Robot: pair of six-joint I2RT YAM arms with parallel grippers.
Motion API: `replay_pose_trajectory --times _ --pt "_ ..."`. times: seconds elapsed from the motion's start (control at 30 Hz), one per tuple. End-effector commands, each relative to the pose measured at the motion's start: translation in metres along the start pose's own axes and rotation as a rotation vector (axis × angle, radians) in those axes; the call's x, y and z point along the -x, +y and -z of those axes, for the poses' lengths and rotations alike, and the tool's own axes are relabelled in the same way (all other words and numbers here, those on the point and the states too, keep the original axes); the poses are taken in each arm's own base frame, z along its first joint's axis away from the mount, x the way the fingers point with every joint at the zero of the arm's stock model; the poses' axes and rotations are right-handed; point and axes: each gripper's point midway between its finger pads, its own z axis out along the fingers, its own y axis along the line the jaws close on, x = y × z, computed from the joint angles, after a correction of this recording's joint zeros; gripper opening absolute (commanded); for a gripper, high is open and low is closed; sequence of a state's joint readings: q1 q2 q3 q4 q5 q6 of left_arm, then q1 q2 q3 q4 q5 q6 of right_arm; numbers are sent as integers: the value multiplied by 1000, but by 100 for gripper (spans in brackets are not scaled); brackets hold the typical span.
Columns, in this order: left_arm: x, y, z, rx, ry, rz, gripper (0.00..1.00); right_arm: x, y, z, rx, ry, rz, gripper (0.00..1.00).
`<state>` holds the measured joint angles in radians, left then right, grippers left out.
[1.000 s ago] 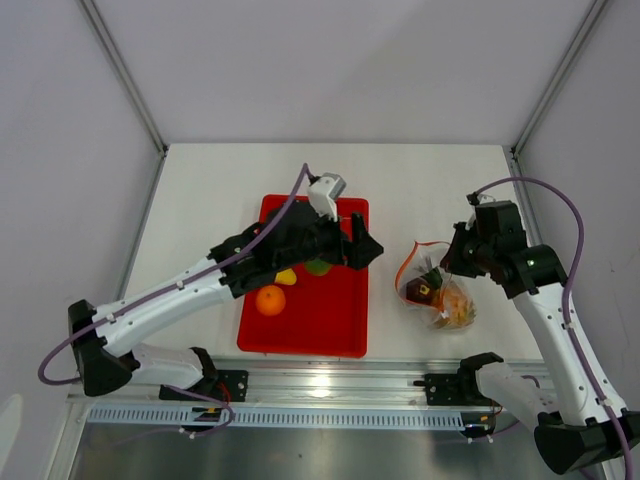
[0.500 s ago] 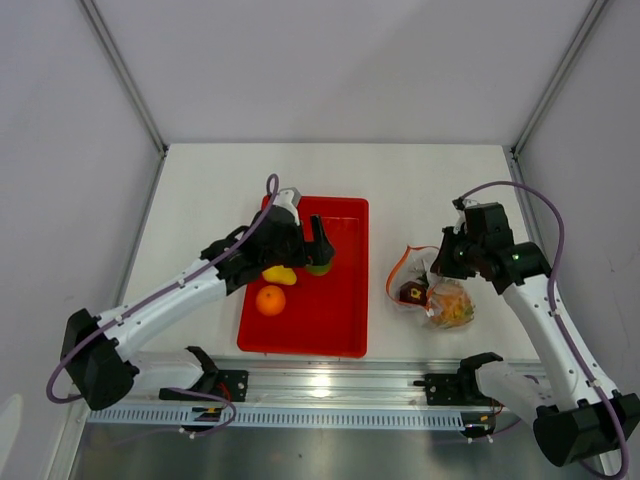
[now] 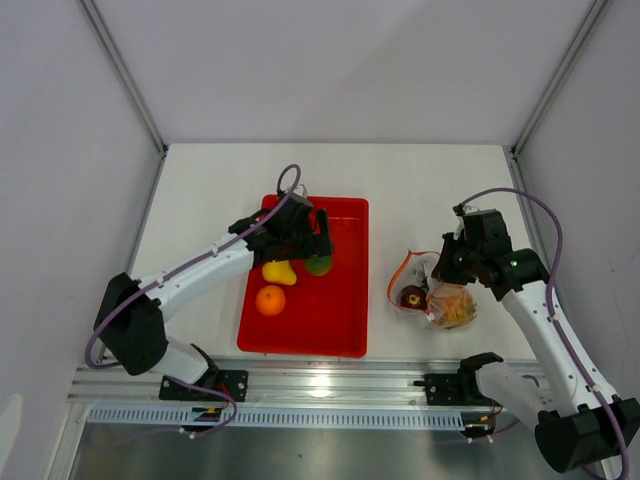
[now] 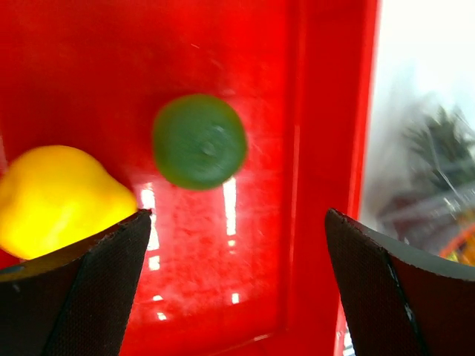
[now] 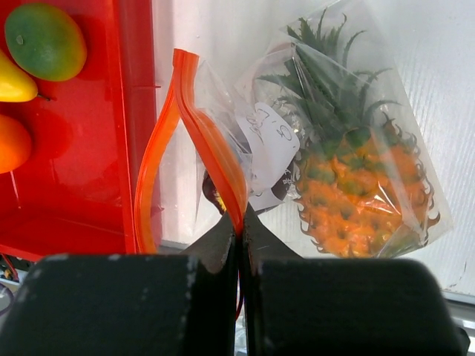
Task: Place the food in the zip-top bag and seal the zipper
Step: Pick up the fake fruit from the bin.
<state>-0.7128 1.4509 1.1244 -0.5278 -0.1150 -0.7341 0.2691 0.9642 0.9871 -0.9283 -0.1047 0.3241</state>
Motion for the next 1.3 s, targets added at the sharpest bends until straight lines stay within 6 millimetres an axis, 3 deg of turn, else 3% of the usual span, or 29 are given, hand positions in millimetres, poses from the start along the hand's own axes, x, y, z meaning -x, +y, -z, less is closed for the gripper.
replay_pose_trajectory --times 0.0,0.23,0.33,0.53,0.93,1.03,1.07,1.23,1.27 --pt "17 18 1 117 -32 -4 100 7 -3 0 -24 -32 -26 0" --pt "25 27 -30 155 -9 12 99 13 3 0 -22 -35 -66 0" --pt "20 31 -45 182 18 6 100 15 5 3 -20 -37 -76 0" --pt "9 22 -78 130 60 7 96 22 11 11 -12 -51 -64 0" --pt "-10 30 -91 150 100 45 88 15 12 8 4 -61 -74 0" --pt "-13 27 -95 139 116 37 79 14 16 5 24 -60 -81 0" --pt "-12 24 -97 121 114 33 67 12 17 3 28 -55 -79 0" --pt "-17 19 -95 83 117 30 41 14 21 4 38 -59 -72 0" --pt "-18 18 -95 75 114 30 30 16 21 6 36 -67 -67 0"
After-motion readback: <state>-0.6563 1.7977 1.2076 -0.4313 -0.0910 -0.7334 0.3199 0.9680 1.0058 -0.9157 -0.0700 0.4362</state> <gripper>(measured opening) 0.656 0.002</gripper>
